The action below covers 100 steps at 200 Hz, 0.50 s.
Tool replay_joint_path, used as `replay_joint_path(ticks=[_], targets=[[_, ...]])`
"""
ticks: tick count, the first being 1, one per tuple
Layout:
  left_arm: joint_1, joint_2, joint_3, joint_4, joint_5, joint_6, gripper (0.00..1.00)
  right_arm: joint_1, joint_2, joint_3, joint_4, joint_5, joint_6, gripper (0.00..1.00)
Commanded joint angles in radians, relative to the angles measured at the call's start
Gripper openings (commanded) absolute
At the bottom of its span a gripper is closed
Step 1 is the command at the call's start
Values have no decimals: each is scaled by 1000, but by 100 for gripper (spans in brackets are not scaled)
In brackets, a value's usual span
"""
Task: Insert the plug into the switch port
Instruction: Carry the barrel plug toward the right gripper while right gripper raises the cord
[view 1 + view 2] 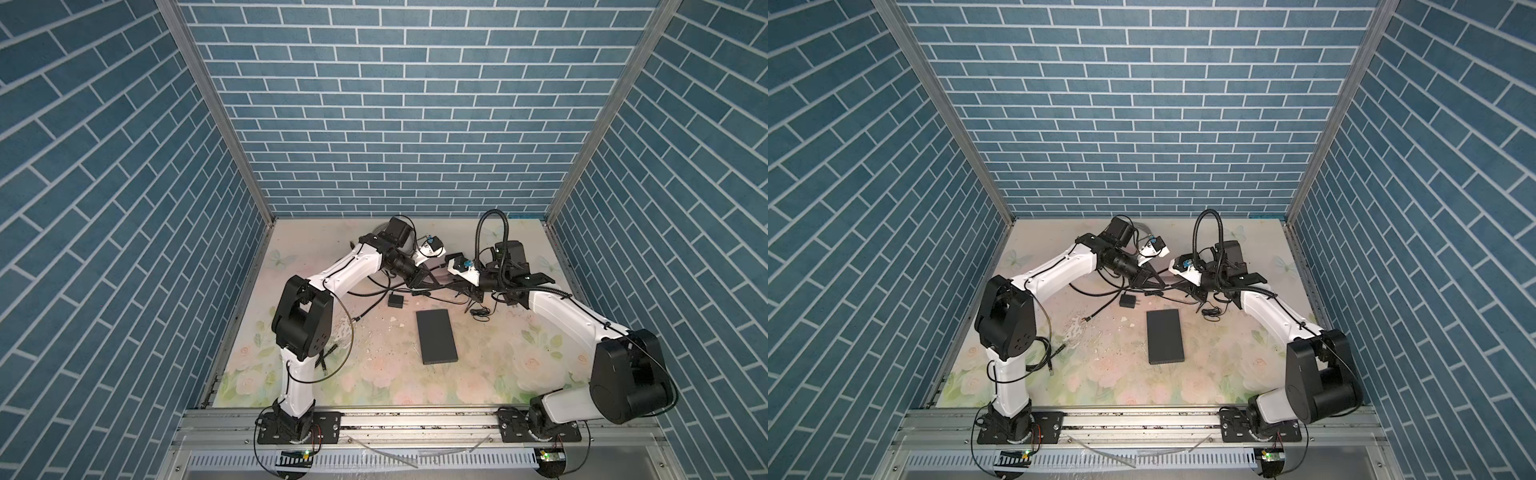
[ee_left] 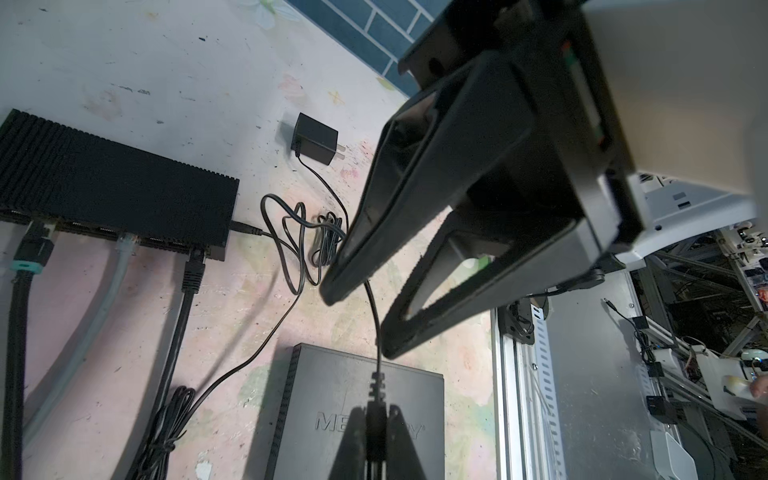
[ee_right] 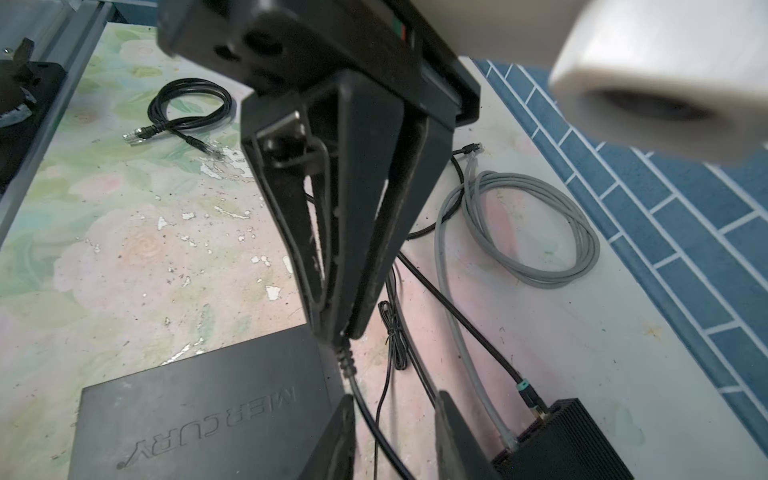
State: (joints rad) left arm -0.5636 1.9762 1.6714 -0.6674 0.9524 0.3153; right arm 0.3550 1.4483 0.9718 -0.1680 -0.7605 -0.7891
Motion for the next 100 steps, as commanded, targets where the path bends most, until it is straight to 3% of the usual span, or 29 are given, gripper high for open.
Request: replay_joint_path(ticks=[1, 100], targets=[[14, 24, 28, -41, 36, 33, 3, 17, 31, 58, -43, 0, -109, 32], [17, 55, 54, -43, 36, 24, 3, 50, 35, 35, 27, -42, -94, 24]])
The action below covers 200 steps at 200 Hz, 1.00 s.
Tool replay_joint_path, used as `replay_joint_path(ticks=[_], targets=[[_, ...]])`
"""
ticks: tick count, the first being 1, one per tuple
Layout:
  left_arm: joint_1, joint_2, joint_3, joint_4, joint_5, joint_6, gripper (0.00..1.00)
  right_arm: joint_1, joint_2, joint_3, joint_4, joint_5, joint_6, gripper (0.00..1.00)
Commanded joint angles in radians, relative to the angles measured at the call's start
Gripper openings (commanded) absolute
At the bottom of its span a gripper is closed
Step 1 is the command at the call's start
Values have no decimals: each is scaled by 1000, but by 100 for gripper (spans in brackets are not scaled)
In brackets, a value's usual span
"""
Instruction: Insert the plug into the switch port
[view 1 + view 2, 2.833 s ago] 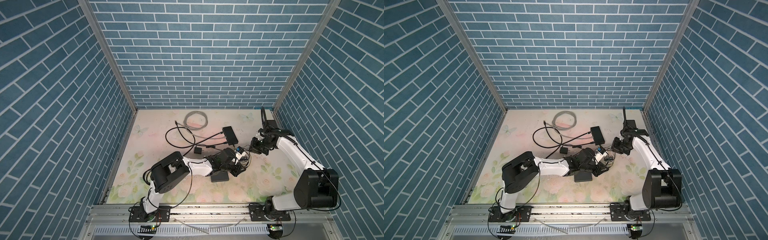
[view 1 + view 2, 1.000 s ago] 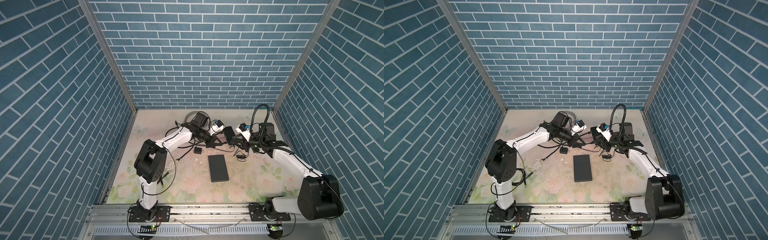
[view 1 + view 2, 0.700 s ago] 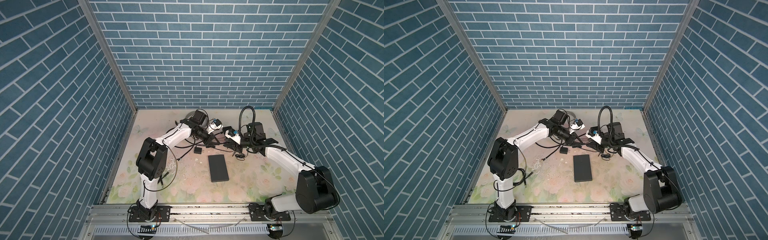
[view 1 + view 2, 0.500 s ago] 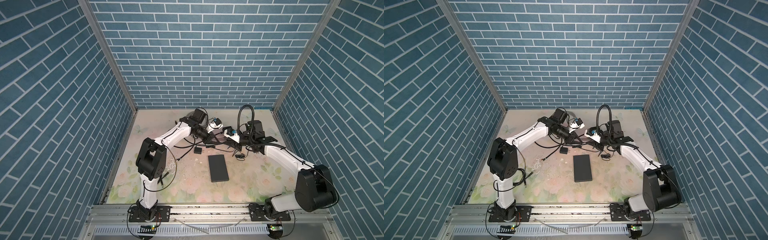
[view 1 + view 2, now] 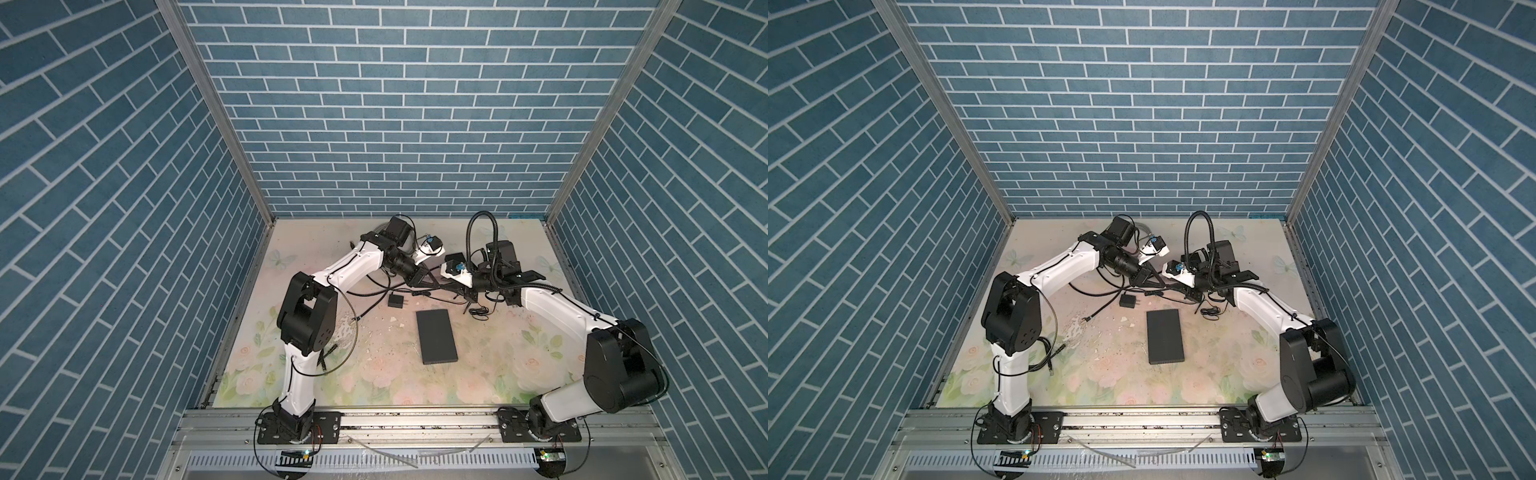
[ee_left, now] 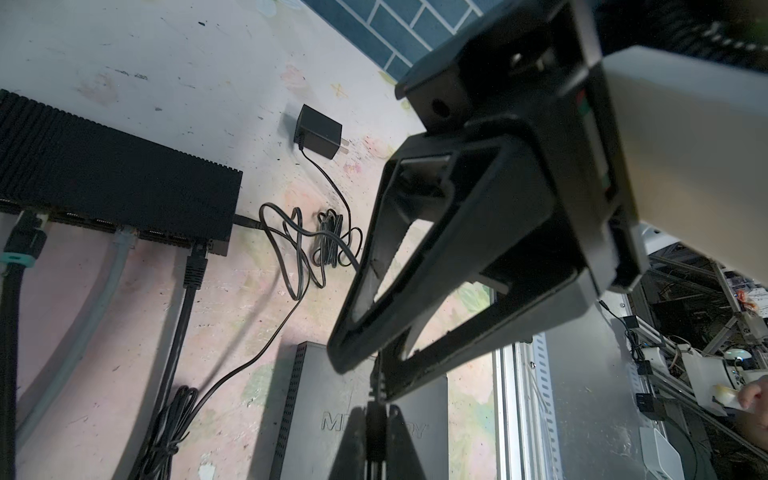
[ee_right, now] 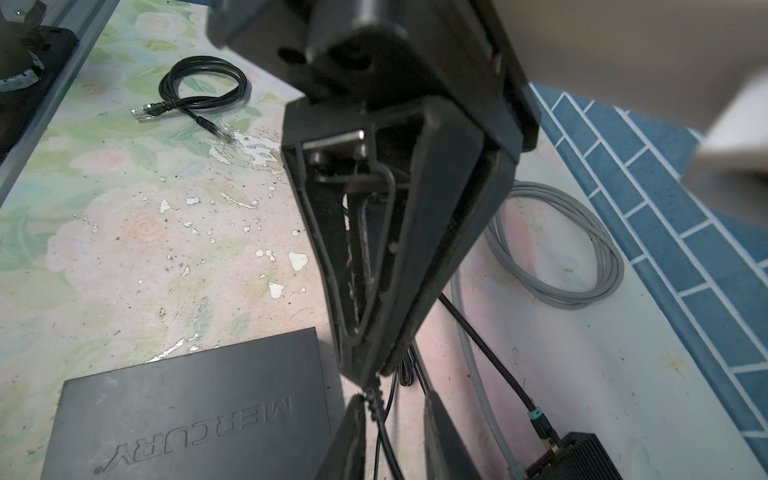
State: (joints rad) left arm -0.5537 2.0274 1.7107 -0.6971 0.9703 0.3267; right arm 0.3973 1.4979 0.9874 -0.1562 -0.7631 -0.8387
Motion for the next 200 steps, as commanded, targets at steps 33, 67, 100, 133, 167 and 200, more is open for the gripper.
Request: replay_joint_path(ticks=[33, 67, 100, 133, 167, 200], targets=[[9, -2, 5, 0, 23, 3, 3, 9, 0, 23, 3, -47, -48, 19], [12, -7, -1, 4, 23, -1, 3, 10, 2, 11, 19, -59, -51, 5], [14, -8, -11, 27, 28, -17, 3, 9, 5, -1, 29, -73, -47, 2], [19, -21, -37, 88, -4, -69, 23, 9, 19, -1, 15, -63, -46, 0], [49, -90, -139, 225, -100, -173, 45, 7, 28, 5, -87, 44, -46, 0], [90, -217, -341, 476, -260, -388, 52, 6, 8, -49, -120, 160, 24, 0]])
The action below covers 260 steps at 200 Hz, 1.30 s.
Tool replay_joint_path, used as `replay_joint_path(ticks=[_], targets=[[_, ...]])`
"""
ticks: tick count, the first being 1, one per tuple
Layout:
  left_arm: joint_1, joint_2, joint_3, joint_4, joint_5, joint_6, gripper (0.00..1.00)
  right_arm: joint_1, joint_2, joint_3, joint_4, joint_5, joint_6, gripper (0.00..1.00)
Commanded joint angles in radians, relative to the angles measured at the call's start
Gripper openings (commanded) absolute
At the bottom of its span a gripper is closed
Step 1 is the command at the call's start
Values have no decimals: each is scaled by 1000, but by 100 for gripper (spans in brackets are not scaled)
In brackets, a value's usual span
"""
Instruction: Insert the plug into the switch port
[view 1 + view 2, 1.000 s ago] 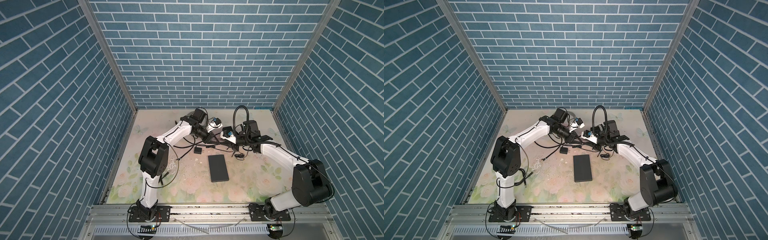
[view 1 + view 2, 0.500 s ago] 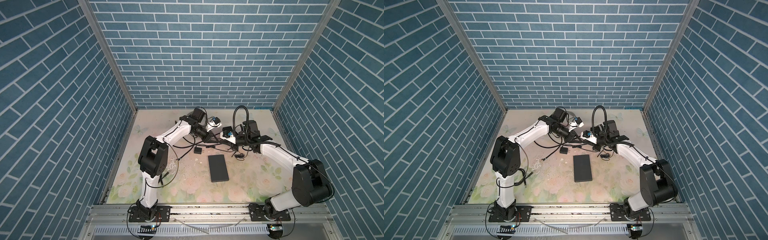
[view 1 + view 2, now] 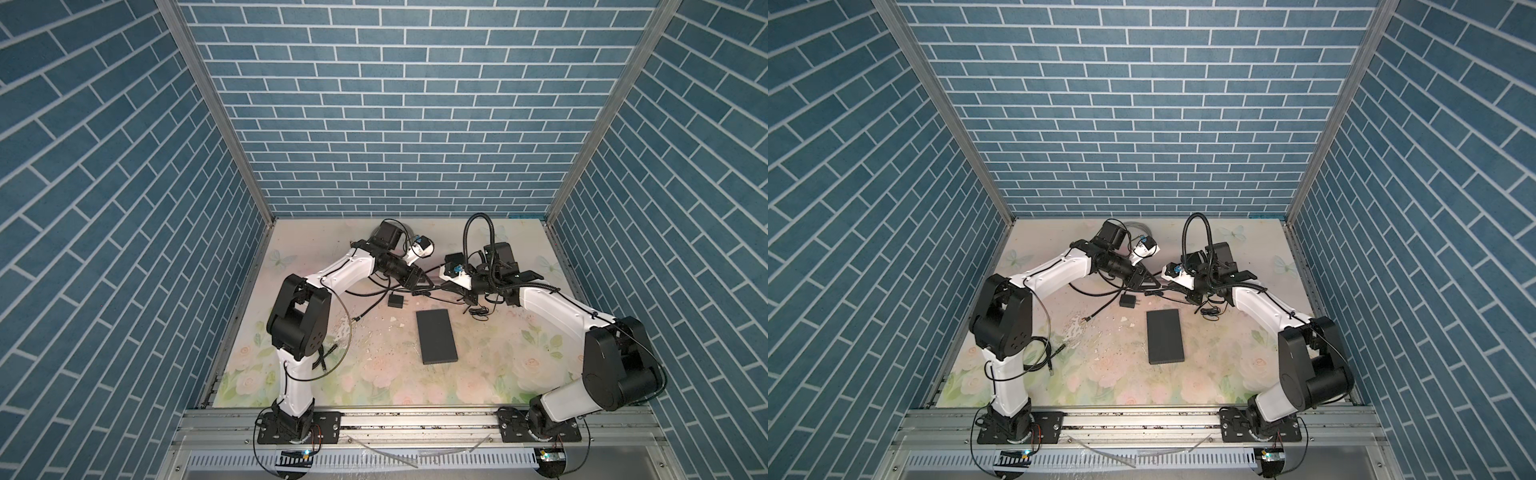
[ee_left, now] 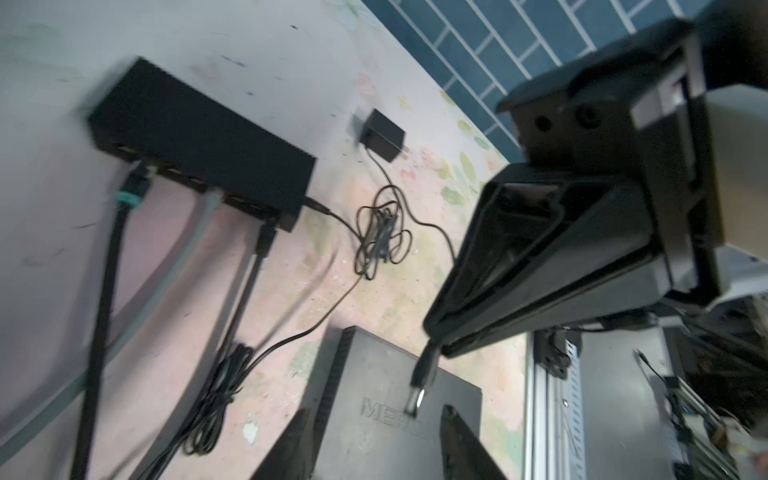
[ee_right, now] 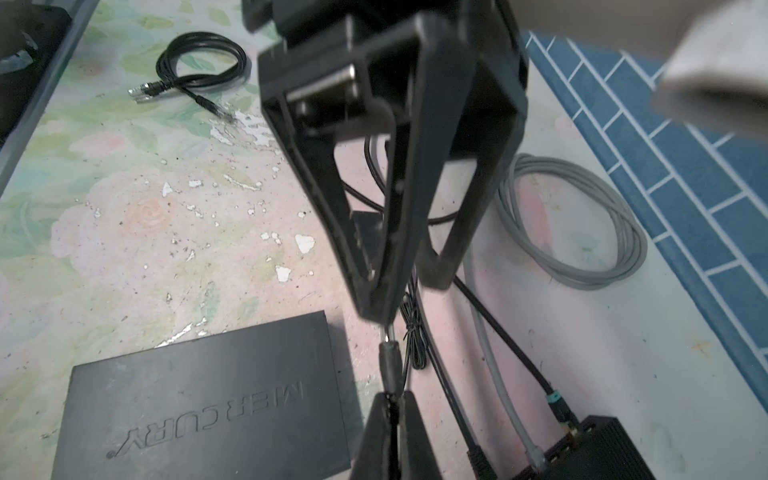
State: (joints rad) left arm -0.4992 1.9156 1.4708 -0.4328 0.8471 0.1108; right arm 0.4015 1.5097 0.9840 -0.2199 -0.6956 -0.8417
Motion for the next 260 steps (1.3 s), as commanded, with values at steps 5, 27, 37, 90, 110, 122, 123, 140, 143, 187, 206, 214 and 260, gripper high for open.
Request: replay_joint_path(ticks=[5, 27, 37, 90, 110, 122, 123, 140, 143, 187, 206, 214, 260], targets=[[36, -123, -130, 237, -159, -193, 52, 2, -9, -59, -58, 108, 42, 0], [24, -183, -234, 294, -251, -295, 52, 3, -40, -102, -65, 196, 132, 0], [4, -201, -282, 323, -290, -352, 51, 2, -60, -115, -93, 246, 150, 0], [-172, -224, -422, 325, -511, -555, 52, 0, -82, -107, -319, 429, 179, 0], [-225, -220, -469, 387, -543, -621, 52, 7, -68, -106, -369, 435, 188, 0], [-246, -207, -481, 415, -547, -649, 52, 15, -63, -111, -397, 439, 188, 0], [-248, -205, -480, 416, -548, -651, 52, 16, -63, -112, -398, 438, 188, 0], [-271, -183, -480, 422, -558, -679, 52, 35, -70, -127, -412, 403, 186, 0], [-276, -182, -481, 422, -565, -681, 52, 39, -73, -130, -412, 390, 187, 0], [-288, -211, -527, 389, -683, -695, 54, 106, -76, -153, -397, 302, 202, 0], [-288, -223, -544, 384, -682, -704, 54, 129, -36, -142, -415, 313, 206, 0], [-289, -225, -552, 391, -677, -707, 54, 139, -21, -138, -414, 314, 210, 0], [-291, -229, -581, 431, -655, -721, 54, 174, -48, -140, -352, 301, 262, 0]])
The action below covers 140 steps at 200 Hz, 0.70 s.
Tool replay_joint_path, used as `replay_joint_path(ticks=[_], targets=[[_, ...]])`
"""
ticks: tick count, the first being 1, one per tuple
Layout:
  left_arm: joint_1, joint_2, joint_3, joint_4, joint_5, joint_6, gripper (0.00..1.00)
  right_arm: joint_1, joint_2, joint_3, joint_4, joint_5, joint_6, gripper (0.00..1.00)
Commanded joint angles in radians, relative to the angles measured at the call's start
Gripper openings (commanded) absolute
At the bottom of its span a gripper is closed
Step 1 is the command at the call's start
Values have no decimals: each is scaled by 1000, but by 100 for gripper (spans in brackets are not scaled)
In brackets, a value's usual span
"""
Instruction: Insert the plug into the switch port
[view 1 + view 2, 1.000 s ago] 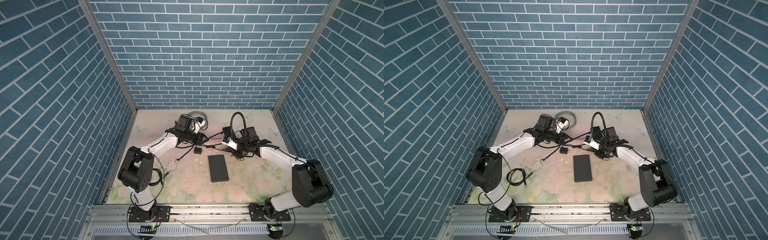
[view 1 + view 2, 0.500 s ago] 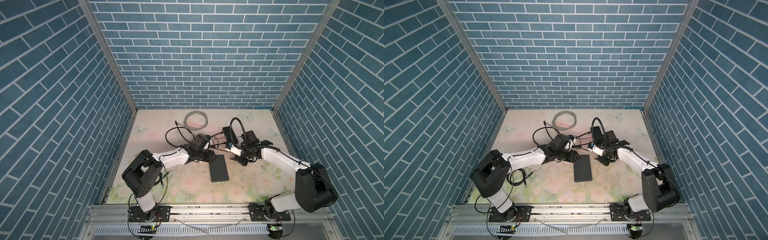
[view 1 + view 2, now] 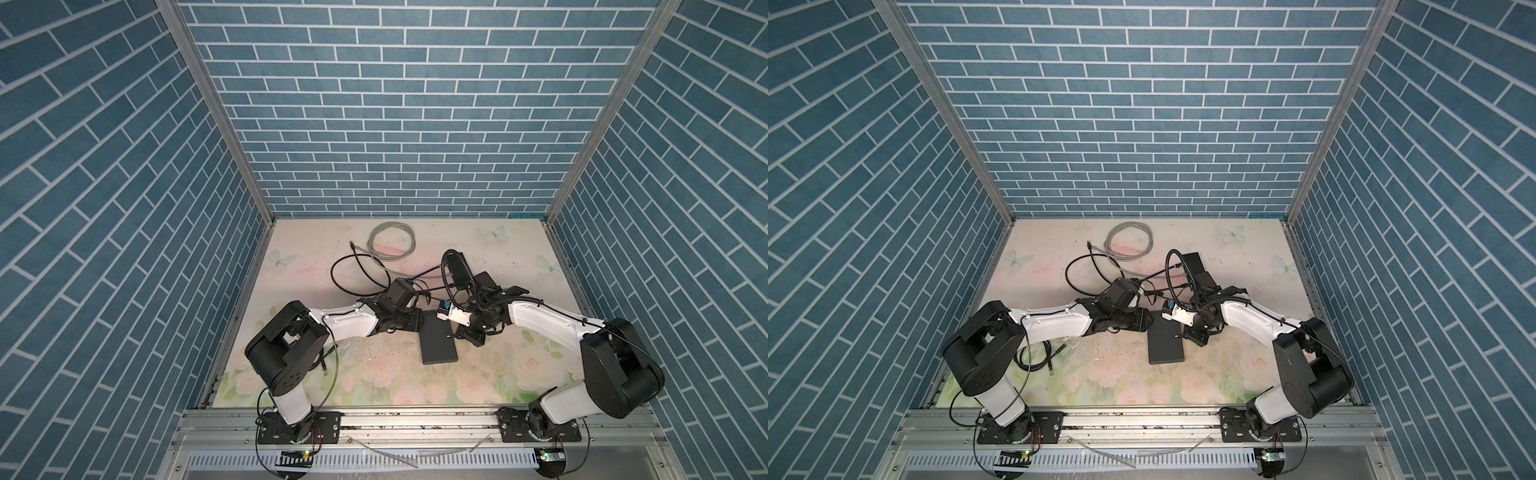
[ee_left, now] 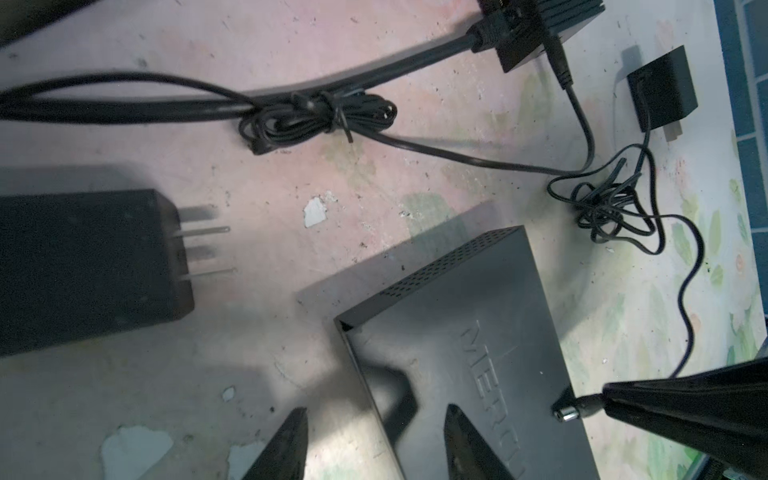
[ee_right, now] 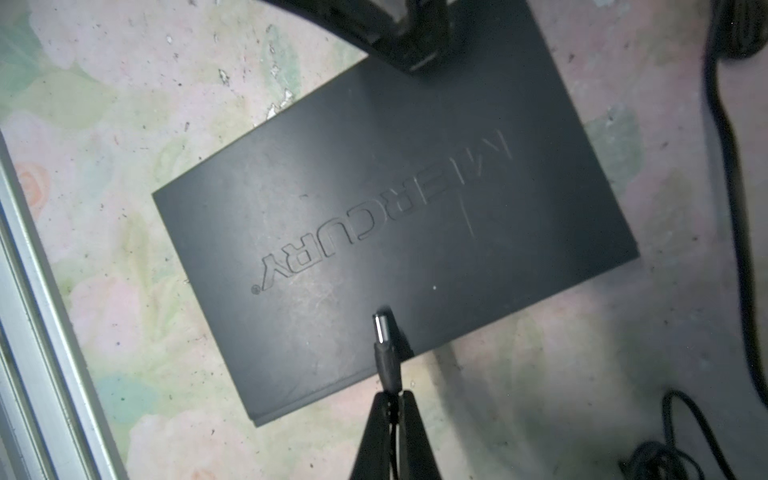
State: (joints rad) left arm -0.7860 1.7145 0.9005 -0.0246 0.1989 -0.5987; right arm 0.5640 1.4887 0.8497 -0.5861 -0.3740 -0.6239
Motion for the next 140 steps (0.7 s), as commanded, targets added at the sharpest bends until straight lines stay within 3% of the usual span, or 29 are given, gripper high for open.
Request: replay_joint_path(ticks=[1, 27, 95, 140], targets=[[-4, -28, -11, 23, -6, -11, 54, 10, -30, -7, 17, -19, 45, 0], [-4, -27, -2, 20, -1, -4, 54, -12, -89, -6, 10, 29, 40, 0], [-4, -38, 1, 9, 20, -14, 54, -111, -39, 12, -67, 140, 18, 0], [-15, 7, 15, 30, 58, -32, 55, -66, -6, 13, -36, 18, -15, 0]])
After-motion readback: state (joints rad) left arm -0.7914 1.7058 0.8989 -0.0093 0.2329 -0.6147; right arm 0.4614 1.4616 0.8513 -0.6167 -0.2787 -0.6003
